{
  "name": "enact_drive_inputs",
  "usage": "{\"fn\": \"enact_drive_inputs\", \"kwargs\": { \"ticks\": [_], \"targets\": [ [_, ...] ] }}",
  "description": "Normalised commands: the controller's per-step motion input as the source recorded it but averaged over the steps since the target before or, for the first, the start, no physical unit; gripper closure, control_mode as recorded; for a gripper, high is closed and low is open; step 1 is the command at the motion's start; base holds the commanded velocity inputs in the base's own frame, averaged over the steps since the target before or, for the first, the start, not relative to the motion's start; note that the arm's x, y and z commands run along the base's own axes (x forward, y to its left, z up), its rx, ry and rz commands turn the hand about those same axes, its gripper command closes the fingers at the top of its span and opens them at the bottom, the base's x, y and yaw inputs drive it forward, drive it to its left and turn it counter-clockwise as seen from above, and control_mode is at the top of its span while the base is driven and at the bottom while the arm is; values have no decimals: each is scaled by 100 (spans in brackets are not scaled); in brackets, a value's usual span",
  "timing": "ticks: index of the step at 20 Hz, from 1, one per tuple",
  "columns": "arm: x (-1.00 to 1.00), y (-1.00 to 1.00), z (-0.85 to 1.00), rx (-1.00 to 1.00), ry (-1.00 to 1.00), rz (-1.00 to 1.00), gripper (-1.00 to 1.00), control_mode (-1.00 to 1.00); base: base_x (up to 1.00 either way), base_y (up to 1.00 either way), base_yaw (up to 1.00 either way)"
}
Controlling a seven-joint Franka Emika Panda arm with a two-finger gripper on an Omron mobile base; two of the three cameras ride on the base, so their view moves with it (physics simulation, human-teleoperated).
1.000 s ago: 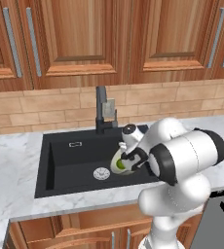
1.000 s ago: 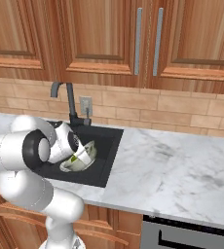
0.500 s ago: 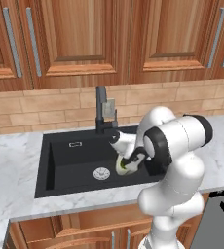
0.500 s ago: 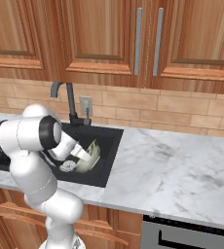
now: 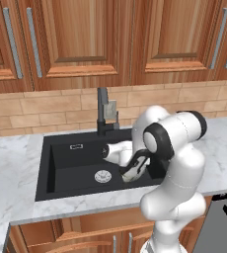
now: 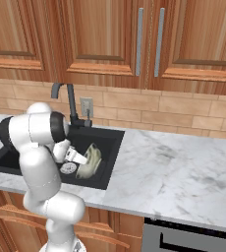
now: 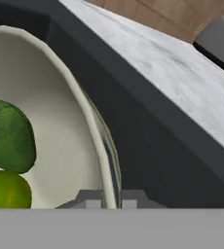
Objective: Dump the avocado and lime from the bowl so the bowl can be washed. Place the bowl in the sink after clearing the leftovers.
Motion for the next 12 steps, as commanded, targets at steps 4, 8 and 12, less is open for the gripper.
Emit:
{"fn": "enact_drive_inputs", "kwargs": {
  "ticks": [4,8,12],
  "targets": [
    [9,15,0,-16,9,0,100,-100,0,0,0],
    [7,18,0,-24,6,0,100,-100,0,0,0],
    [0,7,0,-17,2,0,100,-100,0,0,0]
  ]
}}
